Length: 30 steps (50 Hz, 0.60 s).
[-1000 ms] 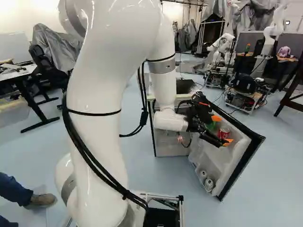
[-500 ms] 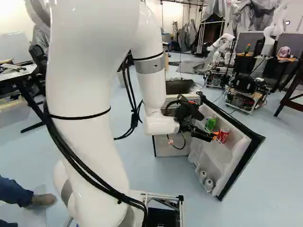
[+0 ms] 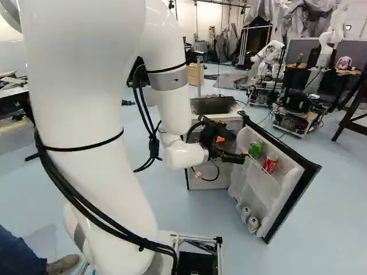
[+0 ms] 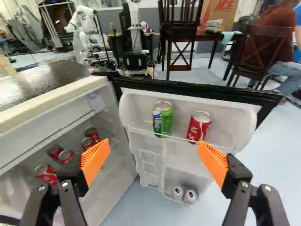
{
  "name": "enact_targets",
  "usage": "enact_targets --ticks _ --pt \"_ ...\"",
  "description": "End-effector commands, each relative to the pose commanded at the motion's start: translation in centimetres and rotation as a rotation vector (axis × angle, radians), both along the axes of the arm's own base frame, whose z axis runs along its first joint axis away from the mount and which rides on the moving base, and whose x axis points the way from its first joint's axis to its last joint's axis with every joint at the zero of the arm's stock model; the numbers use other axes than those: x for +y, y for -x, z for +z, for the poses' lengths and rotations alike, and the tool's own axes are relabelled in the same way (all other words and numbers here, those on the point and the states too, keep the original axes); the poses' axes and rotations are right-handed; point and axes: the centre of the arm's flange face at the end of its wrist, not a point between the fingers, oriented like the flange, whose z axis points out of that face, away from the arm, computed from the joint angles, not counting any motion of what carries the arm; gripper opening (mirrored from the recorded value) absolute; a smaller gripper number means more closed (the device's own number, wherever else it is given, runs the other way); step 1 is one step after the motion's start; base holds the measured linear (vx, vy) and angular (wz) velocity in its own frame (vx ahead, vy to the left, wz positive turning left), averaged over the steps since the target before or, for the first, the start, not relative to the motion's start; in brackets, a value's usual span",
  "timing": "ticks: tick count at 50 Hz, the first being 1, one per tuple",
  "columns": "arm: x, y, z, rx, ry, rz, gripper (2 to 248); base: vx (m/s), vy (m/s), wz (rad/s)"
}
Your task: Grab a drink from the fridge
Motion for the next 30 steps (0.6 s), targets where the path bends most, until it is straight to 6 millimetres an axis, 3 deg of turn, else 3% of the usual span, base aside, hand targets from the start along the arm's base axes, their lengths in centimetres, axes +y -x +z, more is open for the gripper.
enact_targets --ticks 30 --pt "2.1 -1.5 -0.5 0.039 0.008 0.315 247 0.0 0.0 0.0"
